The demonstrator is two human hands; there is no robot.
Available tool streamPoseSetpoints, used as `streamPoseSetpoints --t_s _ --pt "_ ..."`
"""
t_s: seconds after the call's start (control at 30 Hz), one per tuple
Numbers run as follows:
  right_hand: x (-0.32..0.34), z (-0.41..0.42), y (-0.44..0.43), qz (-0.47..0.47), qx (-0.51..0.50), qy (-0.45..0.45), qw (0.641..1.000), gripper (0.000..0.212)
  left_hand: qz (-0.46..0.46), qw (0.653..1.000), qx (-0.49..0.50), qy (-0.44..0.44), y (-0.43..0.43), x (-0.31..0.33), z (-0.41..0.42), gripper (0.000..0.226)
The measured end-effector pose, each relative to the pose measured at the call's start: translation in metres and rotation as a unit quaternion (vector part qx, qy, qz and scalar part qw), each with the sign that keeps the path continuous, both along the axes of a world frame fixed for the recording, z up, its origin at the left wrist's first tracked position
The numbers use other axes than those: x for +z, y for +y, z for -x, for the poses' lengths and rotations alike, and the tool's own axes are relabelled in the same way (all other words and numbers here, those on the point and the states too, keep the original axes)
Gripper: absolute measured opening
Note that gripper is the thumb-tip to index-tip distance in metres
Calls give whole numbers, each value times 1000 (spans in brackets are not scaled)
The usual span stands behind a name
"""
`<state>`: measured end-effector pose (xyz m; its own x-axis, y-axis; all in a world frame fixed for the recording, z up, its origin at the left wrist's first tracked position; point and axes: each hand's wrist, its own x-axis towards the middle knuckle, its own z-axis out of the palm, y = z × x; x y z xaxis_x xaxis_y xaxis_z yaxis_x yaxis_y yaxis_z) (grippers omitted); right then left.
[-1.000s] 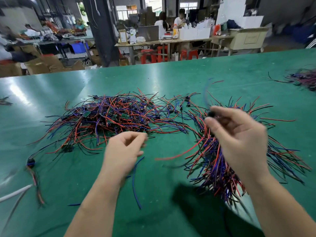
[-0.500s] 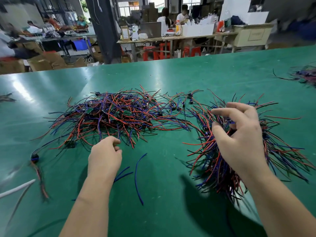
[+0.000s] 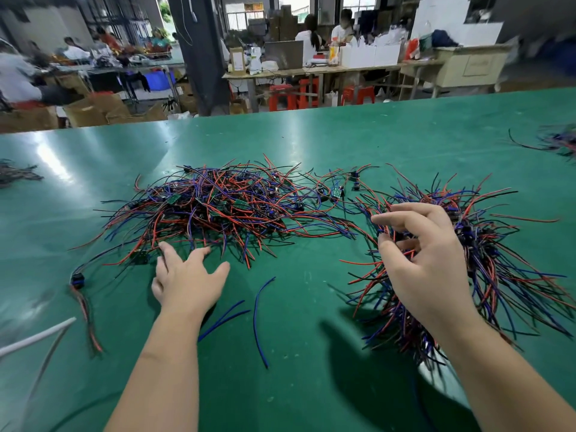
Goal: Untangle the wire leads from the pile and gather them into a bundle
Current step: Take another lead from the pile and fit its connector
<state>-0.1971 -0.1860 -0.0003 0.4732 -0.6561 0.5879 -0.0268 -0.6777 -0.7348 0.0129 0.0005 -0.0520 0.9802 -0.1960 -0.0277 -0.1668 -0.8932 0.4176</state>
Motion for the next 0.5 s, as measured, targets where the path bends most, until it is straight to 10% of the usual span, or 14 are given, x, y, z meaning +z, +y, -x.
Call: streamPoseSetpoints --t_s 0.27,0.5 --pt "-2 -2 3 -14 21 -5 1000 44 33 998 45 -27 1 5 -6 43" --pt "-3 -3 4 -34 34 -7 999 40 294 944 71 -135 7 19 0 15"
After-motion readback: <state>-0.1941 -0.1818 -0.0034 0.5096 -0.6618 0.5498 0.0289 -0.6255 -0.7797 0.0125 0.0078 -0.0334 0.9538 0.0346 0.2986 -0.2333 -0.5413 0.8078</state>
